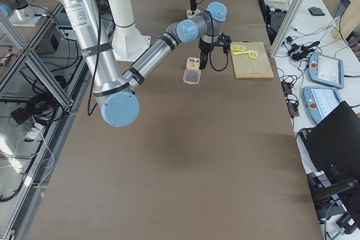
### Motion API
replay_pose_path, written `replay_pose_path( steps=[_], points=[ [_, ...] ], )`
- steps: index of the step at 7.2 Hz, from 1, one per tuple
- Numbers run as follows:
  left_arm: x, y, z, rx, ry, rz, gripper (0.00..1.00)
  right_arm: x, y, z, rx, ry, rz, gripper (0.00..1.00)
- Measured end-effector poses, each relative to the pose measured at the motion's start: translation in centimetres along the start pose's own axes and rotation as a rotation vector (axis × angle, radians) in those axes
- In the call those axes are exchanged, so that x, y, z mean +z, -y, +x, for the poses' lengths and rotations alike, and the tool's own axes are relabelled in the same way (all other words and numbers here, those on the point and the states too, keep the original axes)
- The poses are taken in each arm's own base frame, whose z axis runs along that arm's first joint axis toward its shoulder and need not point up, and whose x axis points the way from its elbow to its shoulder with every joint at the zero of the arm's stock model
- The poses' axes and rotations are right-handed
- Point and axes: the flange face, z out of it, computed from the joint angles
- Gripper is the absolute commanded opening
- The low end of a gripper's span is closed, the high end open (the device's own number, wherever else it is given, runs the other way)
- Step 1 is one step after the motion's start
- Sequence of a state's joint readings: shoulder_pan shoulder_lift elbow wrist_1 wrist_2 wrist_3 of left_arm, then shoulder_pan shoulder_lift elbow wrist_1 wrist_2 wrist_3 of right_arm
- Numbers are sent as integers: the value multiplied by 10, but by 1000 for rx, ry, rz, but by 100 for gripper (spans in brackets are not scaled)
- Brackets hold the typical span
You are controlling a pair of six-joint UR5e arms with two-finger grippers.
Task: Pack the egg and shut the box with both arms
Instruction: 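Lower the left gripper into the white bowl and grasp the brown egg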
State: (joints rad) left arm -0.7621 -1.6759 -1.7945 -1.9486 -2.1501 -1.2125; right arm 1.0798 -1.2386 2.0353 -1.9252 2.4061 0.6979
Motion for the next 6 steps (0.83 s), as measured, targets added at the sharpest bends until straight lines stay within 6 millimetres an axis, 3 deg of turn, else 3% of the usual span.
replay_pose_path(
  steps=[6],
  points=[
    [9,0,15,-99,-5,-10,76,0,0,-1,-2,1,1,100]
  ],
)
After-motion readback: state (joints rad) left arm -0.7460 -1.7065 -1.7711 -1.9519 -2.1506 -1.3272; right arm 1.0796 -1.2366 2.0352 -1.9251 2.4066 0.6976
